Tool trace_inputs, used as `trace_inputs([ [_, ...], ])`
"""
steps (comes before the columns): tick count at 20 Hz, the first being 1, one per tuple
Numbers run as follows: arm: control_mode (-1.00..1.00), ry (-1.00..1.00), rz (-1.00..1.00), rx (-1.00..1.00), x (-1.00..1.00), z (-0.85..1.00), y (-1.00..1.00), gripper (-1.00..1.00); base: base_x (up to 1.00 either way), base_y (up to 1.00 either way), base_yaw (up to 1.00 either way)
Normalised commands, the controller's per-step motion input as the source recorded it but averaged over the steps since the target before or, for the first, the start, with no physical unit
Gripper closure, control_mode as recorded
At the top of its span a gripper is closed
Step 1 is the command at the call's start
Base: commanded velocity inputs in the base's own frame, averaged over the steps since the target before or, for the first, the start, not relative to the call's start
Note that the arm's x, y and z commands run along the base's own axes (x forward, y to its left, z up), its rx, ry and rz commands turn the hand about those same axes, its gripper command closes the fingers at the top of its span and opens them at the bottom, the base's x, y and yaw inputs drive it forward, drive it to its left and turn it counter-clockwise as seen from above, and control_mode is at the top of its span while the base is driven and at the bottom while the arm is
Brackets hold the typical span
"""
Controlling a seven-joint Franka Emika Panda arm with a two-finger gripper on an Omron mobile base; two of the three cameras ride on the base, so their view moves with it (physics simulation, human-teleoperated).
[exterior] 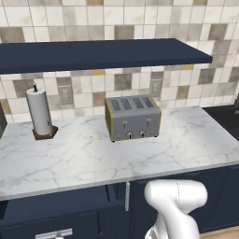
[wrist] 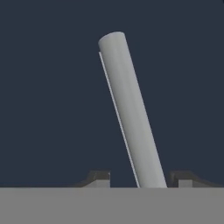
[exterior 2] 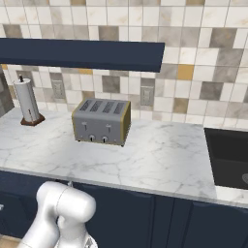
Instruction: Take the pizza cutter from the drawer on the left and place it on the dining counter for cutting.
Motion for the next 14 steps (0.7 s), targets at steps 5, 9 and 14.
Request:
trace_inputs([
  [5,-1.00,-0.01,-0.01,0.00,-0.60,-0.33,0.33,1.00,0.00,0.00,0.00],
  [9,-1.00,0.00,-0.01,0.00,-0.59,-0.33,0.33,1.00,0.00,0.00,0.00],
  [14,-1.00,0.00,-0.02,0.00,-0.57,-0.34,0.32,1.00,0.00,0.00,0.00],
])
